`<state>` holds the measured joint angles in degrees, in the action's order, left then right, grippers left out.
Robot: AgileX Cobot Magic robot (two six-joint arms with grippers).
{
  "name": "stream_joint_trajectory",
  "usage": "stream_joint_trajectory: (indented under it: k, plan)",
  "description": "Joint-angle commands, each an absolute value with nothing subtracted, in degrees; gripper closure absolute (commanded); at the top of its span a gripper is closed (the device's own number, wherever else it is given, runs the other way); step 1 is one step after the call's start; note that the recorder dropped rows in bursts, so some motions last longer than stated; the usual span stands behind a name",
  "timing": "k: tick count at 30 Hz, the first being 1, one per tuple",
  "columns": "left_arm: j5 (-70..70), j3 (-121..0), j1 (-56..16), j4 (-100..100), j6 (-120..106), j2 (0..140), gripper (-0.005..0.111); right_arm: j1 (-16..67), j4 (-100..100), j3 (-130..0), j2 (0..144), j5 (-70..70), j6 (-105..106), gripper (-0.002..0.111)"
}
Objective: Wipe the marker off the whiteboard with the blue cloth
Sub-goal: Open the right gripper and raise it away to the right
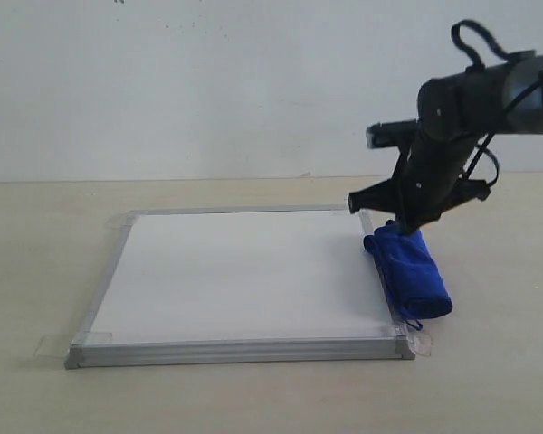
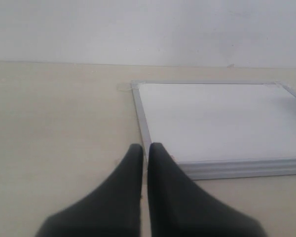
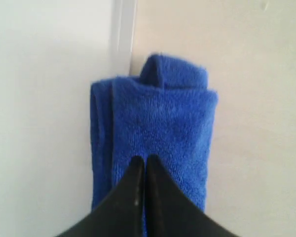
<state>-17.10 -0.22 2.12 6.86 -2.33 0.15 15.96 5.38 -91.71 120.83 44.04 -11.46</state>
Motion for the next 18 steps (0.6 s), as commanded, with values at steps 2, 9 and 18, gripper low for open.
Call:
stream_joint_trajectory:
  k: [2,9,18]
  plan:
    - [-17.17,0.00,2.28,6.60,-2.60,0.00,0.103,15.94,5.45,-91.26,112.48,43.54,-11.44,0.108]
    - [-17.17,0.00,2.28,6.60,-2.60,0.00,0.103,15.94,5.45,-82.71,102.79,41.77,-9.68,0.108]
    - [-17.17,0.00,2.28,6.60,-2.60,0.00,0.103,15.94,5.03,-55.48,82.83,22.11,-9.95,0.108]
